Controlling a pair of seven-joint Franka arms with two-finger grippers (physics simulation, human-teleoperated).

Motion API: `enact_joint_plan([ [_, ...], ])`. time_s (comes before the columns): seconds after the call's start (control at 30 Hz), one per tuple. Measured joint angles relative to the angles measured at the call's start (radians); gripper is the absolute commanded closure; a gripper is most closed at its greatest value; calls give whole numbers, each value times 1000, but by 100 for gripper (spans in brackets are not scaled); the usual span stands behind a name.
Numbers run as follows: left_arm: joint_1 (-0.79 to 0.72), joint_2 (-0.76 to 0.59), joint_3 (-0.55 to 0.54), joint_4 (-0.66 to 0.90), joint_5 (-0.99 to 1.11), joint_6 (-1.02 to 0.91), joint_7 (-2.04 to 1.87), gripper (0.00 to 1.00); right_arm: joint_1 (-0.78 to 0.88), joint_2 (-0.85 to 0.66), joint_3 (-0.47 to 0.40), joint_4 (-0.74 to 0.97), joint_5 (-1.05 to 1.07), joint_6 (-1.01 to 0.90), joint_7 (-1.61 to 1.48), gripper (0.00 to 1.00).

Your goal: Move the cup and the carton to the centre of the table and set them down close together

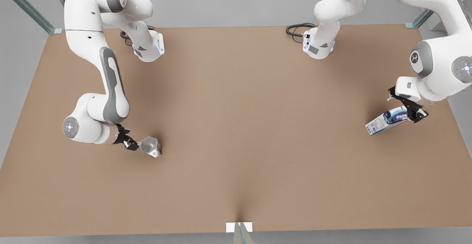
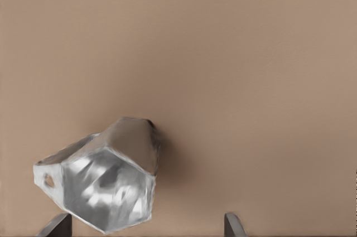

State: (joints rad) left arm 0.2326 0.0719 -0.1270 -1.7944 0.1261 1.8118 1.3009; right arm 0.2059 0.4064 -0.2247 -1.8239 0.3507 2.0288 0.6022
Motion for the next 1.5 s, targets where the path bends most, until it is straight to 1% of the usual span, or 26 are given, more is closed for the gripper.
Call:
enact_joint_plan([
  [0.03,-8,7,0,-17,1,37,64,0,14,10,-8,0,14,1,-1,0],
  [0.1,87,39,0,-13,1,49,136,0,156,11,-130,-22,82,0,1,0],
  [0.13,115,94,0,13,1,42,136,0,226,8,-191,-45,116,10,0,0],
  [0.2,55,109,0,21,1,41,137,0,248,-9,-207,-88,126,61,-3,0],
  [0.27,74,110,1,21,0,49,154,0,271,-18,-215,-116,146,99,-12,0],
  [0.37,83,106,1,12,0,29,198,0,326,-14,-273,-123,171,111,-20,0],
  [0.4,103,105,0,9,0,16,222,0,329,-11,-296,-132,199,138,-68,0],
  [0.43,115,105,-2,7,-2,19,255,0,373,-5,-350,-135,201,145,-84,0],
  [0.47,131,98,-2,5,-4,25,304,0,404,7,-387,-134,206,146,-92,0],
  [0.5,131,95,-2,7,-6,6,352,0,406,14,-398,-132,230,140,-105,0],
  [0.6,116,78,-22,27,-7,-39,366,0,416,26,-410,-133,249,132,-125,0],
  [0.63,114,60,-23,21,-6,-36,342,0,423,26,-410,-136,268,136,-124,0],
  [0.73,172,36,-19,-39,24,21,217,0,420,45,-421,-135,294,139,-139,0],
  [0.83,172,44,-19,-76,64,19,181,0,421,55,-424,-137,324,134,-147,0],
  [0.93,169,51,-19,-85,83,38,181,0,455,63,-432,-134,326,134,-146,0],
  [1.07,172,56,-19,-86,93,65,190,0,440,82,-436,-129,326,143,-170,0],
  [1.23,272,95,-22,-53,110,105,298,0,447,124,-435,-126,342,148,-171,0],
  [1.33,266,105,-25,-66,94,115,301,0,452,145,-430,-110,357,147,-171,0],
  [1.37,264,103,-32,-73,84,113,301,0,452,146,-430,-110,365,146,-171,13],
  [1.43,271,92,-50,-93,70,104,302,0,451,150,-429,-109,369,144,-190,37],
  [1.5,270,88,-55,-120,62,114,323,0,452,162,-427,-108,371,143,-193,43],
])
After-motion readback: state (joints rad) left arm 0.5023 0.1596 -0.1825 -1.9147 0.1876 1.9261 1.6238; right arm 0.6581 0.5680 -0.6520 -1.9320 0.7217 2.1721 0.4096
